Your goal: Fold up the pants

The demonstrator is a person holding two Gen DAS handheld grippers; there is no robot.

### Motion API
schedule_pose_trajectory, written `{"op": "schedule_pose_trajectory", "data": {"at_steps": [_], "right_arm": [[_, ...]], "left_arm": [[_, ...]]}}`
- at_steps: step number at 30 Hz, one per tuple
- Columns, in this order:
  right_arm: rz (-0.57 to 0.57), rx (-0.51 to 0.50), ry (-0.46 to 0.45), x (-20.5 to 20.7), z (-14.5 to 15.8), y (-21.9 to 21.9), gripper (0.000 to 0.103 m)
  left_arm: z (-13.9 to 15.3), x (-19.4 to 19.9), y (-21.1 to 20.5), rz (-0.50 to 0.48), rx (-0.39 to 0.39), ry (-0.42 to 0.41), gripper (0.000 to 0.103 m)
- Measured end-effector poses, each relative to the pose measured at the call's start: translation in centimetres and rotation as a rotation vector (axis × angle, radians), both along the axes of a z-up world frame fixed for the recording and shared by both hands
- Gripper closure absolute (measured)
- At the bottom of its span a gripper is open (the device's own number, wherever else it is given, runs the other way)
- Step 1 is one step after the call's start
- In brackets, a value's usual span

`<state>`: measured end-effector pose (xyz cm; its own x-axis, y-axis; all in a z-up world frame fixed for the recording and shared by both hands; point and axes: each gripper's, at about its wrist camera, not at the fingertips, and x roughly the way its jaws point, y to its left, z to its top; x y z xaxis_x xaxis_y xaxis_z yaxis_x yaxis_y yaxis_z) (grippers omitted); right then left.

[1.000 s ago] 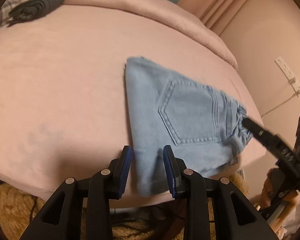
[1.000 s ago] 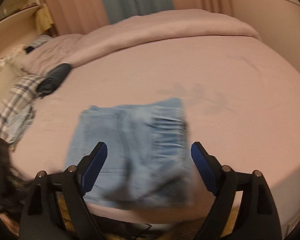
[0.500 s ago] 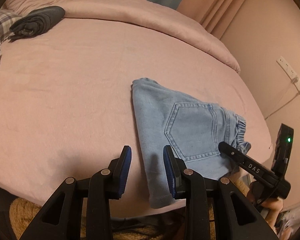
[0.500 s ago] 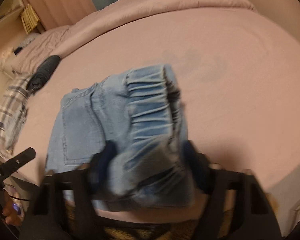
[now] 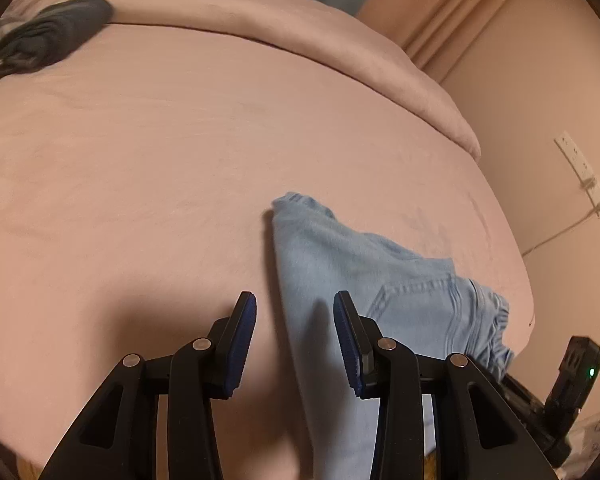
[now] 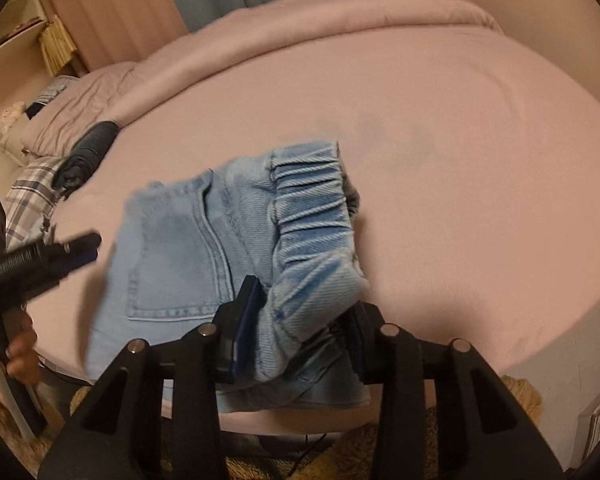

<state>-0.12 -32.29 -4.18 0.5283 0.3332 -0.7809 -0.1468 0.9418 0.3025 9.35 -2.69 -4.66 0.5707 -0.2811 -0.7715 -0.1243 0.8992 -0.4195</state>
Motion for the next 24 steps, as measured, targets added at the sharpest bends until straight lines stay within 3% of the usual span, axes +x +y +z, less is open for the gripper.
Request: {"op": "schedule_pose_trajectory", "data": {"at_steps": [7, 10, 15, 17, 19, 24], "right_arm": [[0.005, -0.006, 0.006, 0.2, -0.7, 0.0, 0.054], [0.002, -0.015, 0.005, 0.3, -0.9, 0.0, 0.052], [-0.003, -0.01, 0.012, 0.4, -1.1, -0.1, 0.051], [-0.003, -0.01, 0.012, 0.4, -1.2, -0.2, 0.051], [-0.002, -0.011, 0.014, 0.5, -1.3, -0.5, 0.049], [-0.002, -0.015, 0.016, 0.6, -1.2, -0.6, 0.047]], "left_arm": [[-3.2, 3.4, -1.2, -0.034, 0.01, 0.09, 0.065], [-3.4, 2.5, -1.3, -0.05, 0.032, 0.039, 0.065], [-3.6, -0.6, -1.4, -0.109, -0.018, 0.029, 0.065], [-3.6, -2.2, -1.8, -0.155, 0.013, 0.006, 0.065], [-3.6, -3.3, -1.6, -0.141, 0.016, 0.002, 0.065], [-3.9, -6.6, -0.4, -0.134, -0.117, 0.042, 0.065]]}}
